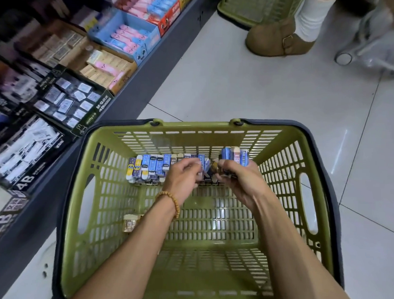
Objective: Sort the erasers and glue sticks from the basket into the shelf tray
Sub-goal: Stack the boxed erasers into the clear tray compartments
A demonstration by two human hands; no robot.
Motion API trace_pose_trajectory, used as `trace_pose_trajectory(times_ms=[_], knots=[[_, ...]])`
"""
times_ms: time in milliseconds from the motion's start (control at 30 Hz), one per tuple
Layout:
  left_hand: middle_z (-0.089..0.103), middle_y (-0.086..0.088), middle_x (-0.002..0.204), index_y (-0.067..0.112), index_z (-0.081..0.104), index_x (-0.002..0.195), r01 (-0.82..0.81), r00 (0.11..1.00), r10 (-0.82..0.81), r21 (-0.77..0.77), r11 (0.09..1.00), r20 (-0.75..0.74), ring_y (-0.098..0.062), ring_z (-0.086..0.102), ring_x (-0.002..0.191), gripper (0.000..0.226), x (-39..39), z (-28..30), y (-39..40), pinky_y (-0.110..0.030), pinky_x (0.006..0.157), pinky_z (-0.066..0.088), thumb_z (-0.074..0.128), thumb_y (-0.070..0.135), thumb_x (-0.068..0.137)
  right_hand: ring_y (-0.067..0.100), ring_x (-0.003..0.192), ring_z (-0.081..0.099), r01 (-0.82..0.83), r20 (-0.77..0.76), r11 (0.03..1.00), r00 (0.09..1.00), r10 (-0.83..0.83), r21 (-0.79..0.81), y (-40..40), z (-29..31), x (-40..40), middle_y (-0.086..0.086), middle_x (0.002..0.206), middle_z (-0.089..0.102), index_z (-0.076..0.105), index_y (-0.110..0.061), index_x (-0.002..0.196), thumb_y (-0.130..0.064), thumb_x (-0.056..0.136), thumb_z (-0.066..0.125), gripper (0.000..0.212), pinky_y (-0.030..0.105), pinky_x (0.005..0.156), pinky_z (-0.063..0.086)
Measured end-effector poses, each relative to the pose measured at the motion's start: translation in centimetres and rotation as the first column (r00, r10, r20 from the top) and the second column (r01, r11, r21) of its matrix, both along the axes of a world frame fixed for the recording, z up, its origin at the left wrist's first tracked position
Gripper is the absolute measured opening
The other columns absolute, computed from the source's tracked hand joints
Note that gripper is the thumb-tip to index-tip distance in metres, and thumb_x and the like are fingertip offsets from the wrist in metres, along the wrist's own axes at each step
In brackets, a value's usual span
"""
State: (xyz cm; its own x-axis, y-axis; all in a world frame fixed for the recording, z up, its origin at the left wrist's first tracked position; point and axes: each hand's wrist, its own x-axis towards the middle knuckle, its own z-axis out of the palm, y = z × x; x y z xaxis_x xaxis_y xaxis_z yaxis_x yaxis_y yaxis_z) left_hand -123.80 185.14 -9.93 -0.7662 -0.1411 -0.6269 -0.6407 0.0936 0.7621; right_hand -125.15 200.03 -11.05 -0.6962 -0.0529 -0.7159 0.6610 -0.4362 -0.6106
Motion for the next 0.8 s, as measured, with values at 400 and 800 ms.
trace_pose_trajectory(times_ms=[400, 800], knots=[[0.067, 0.009, 0.107, 0.031, 0.067, 0.106, 0.352, 0.908, -0.409, -0.36, 0.864, -0.092, -0.009, 0.065, 0.086, 0.032, -1.1, -2.9, 0.7, -0.021, 0.08, 0.053, 0.08, 0.024, 0.078, 0.019, 0.073, 0.074, 0.051, 0.051, 0.993, 0.997, -0.057, 0.111, 5.1, 2.3, 2.7, 0.009, 0.08, 0.075, 0.061, -0.006, 0.098, -0.002, 0.088, 0.068, 0.013, 0.029, 0.066, 0.061], [0.054, -0.003, 0.129, 0.023, 0.062, 0.125, 0.353, 0.574, -0.819, -0.903, 0.246, 0.001, -0.025, 0.043, 0.121, 0.06, -1.2, -6.7, -1.4, -0.039, 0.1, 0.029, 0.084, 0.019, 0.069, 0.014, 0.077, 0.071, 0.061, 0.082, 0.99, 0.994, -0.071, 0.125, 5.3, 0.1, 2.8, 0.008, 0.092, 0.071, 0.064, -0.008, 0.099, -0.004, 0.085, 0.072, 0.017, 0.029, 0.072, 0.061]])
